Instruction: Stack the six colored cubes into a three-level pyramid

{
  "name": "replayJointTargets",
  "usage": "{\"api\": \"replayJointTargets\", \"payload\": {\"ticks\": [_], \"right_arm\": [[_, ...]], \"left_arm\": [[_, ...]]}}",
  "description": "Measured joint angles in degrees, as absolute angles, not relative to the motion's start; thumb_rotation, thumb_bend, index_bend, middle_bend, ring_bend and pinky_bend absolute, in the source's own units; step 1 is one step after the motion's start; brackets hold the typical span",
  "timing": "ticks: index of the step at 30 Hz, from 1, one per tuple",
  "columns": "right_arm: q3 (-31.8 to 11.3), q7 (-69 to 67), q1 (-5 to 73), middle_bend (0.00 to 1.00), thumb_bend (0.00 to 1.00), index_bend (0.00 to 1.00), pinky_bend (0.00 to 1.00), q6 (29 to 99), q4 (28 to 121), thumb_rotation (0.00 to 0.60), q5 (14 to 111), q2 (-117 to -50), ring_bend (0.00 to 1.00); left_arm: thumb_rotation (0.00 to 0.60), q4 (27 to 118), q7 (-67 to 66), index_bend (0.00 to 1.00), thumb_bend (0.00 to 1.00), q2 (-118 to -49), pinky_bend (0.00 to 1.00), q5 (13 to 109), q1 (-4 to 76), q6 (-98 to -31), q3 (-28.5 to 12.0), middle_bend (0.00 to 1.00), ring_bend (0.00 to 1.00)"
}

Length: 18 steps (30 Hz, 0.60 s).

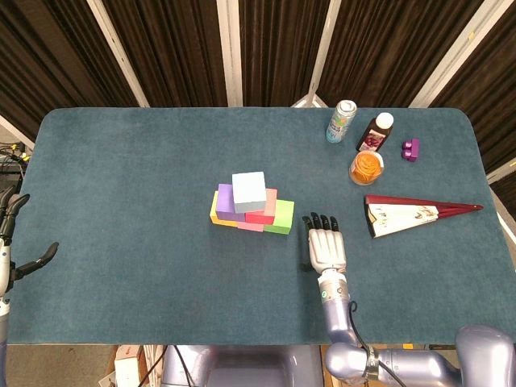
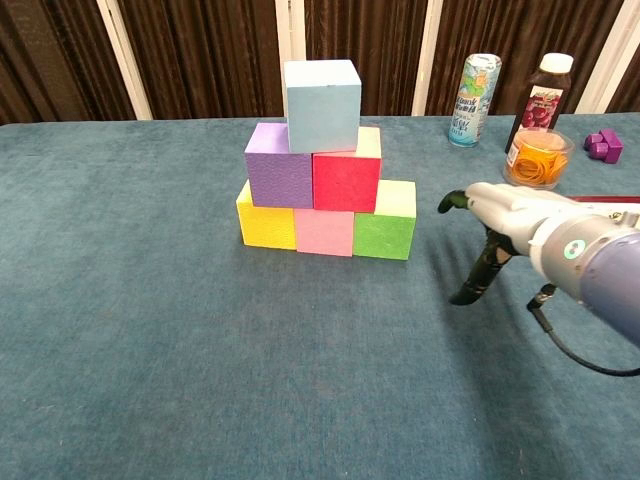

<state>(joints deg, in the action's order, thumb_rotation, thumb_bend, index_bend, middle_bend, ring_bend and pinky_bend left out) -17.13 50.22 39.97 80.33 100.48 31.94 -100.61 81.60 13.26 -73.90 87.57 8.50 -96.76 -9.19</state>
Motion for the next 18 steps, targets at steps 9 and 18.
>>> {"api": "replayJointTargets", "payload": {"ticks": [9, 18], "right_arm": [[-15.09, 44.94, 34.81, 0.09, 0.16, 0.15, 0.00, 83.65, 105.99, 0.600, 37.04, -92.82, 0.06], [-9.93, 28.65, 24.56, 0.09, 0.16, 0.15, 0.00, 86.89, 107.27, 0.600, 51.34, -79.41, 0.06]], "left_arm": [[0.600, 81.79, 12.37, 0.12, 0.27, -73.64, 0.00, 87.99, 8.53, -95.78, -8.54, 0.00, 0.00], [0.600, 82.80, 8.50, 0.12, 0.27, -73.56, 0.00, 88.68, 8.63, -94.36, -7.23, 0.00, 0.00]]}}
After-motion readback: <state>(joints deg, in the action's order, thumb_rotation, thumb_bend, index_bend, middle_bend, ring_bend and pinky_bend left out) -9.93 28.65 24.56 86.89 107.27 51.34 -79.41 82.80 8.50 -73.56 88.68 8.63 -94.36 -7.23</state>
